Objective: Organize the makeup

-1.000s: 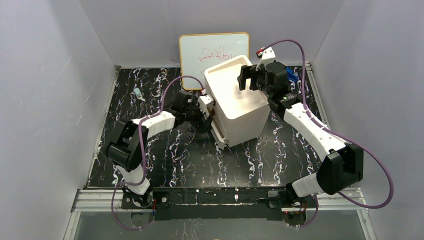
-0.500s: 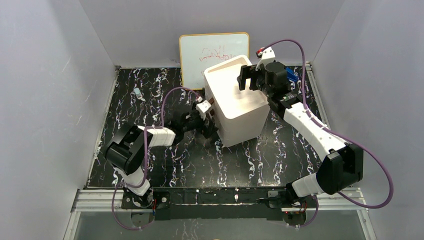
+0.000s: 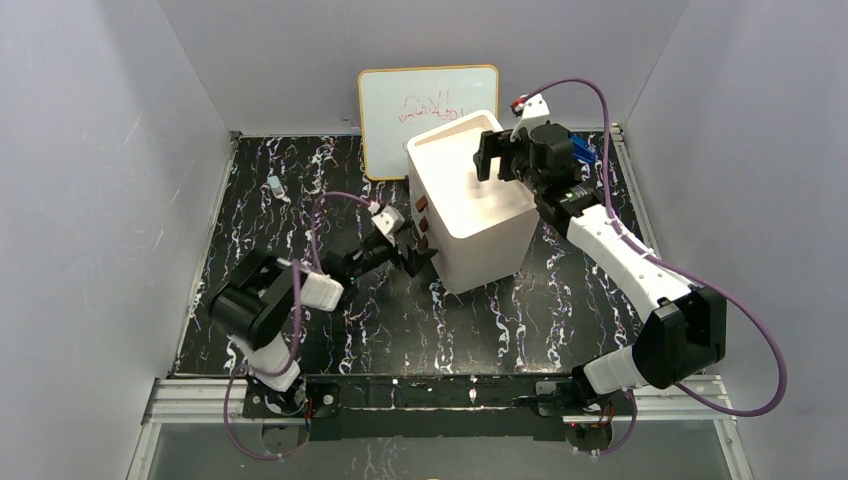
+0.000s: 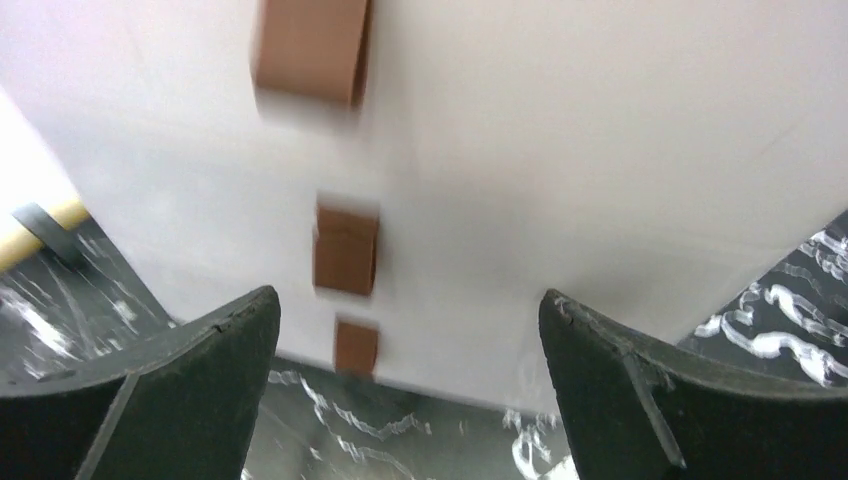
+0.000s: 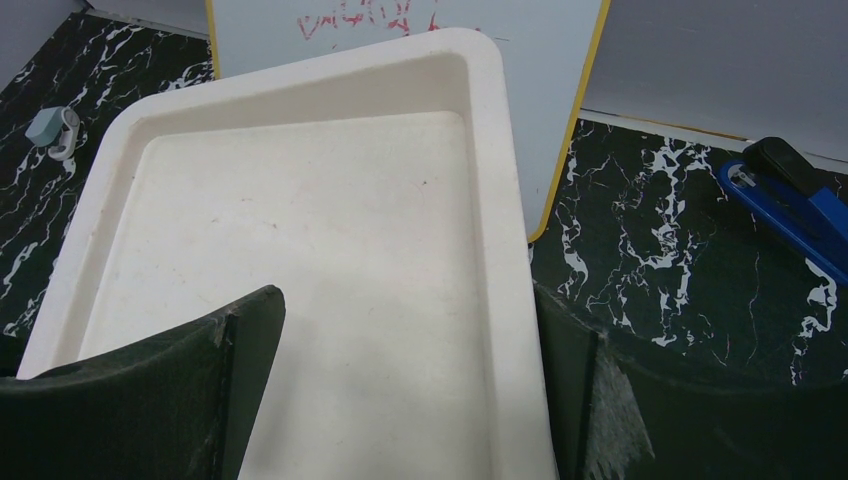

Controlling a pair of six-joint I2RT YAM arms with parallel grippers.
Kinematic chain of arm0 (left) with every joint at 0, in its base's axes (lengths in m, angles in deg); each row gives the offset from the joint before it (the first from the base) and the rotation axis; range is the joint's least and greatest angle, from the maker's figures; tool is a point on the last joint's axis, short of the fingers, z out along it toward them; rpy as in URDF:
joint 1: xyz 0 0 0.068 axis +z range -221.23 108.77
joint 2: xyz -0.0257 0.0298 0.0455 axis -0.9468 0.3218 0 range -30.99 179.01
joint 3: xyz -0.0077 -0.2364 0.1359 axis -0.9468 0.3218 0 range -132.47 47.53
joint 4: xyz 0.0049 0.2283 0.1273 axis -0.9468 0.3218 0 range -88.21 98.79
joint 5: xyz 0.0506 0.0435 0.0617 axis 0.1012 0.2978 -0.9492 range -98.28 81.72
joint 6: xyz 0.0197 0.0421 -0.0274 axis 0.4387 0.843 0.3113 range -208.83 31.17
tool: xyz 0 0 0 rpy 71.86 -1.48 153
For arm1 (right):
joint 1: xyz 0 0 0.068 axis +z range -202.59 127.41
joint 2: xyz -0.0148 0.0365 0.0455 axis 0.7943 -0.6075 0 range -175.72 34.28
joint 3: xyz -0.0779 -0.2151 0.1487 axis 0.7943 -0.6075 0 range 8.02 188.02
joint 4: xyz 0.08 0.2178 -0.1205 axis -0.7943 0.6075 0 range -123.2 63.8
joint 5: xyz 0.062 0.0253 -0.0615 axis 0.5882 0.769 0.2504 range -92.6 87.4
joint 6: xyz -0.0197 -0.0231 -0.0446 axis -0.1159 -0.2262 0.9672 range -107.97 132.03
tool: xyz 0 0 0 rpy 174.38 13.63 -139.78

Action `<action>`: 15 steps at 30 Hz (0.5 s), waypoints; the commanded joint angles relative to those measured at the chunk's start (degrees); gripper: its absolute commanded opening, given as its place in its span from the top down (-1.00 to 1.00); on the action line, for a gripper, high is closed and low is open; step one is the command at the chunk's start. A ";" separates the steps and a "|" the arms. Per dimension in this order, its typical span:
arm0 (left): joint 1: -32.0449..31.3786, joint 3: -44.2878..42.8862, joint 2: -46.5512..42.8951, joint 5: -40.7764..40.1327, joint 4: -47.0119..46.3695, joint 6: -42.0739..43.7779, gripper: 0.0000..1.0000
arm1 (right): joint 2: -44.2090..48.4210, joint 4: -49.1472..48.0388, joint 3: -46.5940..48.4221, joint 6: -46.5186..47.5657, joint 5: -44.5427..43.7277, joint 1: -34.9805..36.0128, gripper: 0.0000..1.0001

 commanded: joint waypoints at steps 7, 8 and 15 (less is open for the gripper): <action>-0.82 -16.31 -34.09 -52.34 59.58 6.94 -0.97 | -2.73 16.78 -4.13 -6.24 2.79 4.24 -0.97; -0.77 -21.07 -32.70 -58.03 66.52 5.92 -0.97 | -2.28 15.97 -4.05 -5.96 0.85 4.17 -0.97; -0.68 -43.77 -23.53 -53.03 91.57 10.44 -0.97 | 0.07 10.57 2.78 -0.86 -14.76 3.94 -0.97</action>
